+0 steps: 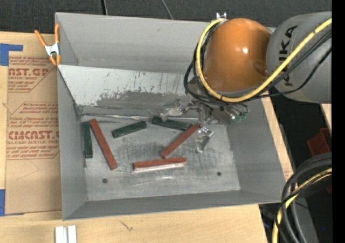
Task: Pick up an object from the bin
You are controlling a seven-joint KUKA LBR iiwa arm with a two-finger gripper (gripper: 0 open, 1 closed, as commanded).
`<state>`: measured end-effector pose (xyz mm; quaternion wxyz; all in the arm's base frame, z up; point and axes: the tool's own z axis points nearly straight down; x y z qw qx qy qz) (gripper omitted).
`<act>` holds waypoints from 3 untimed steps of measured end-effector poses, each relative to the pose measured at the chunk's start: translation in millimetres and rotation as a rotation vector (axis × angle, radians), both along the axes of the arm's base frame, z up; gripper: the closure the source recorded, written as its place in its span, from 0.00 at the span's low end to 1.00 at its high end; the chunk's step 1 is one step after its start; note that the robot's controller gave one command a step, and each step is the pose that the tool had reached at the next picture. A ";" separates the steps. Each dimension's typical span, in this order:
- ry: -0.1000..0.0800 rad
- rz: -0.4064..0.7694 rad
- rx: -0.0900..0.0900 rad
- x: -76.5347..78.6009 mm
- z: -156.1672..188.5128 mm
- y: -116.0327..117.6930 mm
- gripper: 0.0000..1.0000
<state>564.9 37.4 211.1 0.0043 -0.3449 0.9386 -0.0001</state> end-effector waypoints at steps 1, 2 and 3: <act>0.014 0.010 0.001 -34.1 -42.2 35.5 0.00; 0.002 0.088 -0.001 -19.9 -85.5 35.5 0.00; 0.011 0.160 -0.007 -25.0 -138.0 43.0 1.00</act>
Offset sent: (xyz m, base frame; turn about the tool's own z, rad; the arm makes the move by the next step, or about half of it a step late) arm -0.0114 0.0375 -0.1368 -0.1736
